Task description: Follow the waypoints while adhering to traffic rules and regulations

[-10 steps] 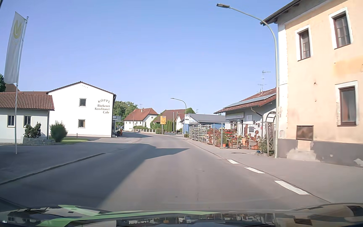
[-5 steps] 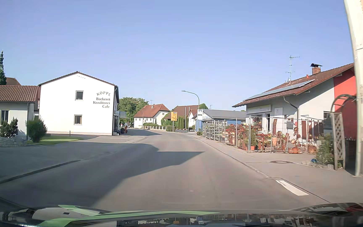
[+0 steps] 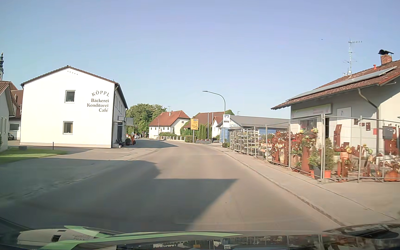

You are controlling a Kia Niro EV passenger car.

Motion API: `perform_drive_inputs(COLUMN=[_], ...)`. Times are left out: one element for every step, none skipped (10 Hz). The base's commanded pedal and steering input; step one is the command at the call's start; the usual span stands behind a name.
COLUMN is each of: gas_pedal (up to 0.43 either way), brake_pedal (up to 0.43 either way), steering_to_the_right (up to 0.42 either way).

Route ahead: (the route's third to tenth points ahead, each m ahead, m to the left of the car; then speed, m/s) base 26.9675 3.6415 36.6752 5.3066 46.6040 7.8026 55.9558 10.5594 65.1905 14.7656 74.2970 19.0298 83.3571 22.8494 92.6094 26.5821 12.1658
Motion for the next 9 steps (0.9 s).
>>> perform_drive_inputs(gas_pedal=[0.0, 0.0, 0.0, 0.0, 0.0, 0.0, 0.0, 0.008, 0.02], brake_pedal=[0.0, 0.0, 0.0, 0.0, 0.0, 0.0, 0.0, 0.0, 0.0], steering_to_the_right=[-0.02, -0.018, -0.019, -0.018, -0.02, -0.021, -0.021, -0.021, -0.021])
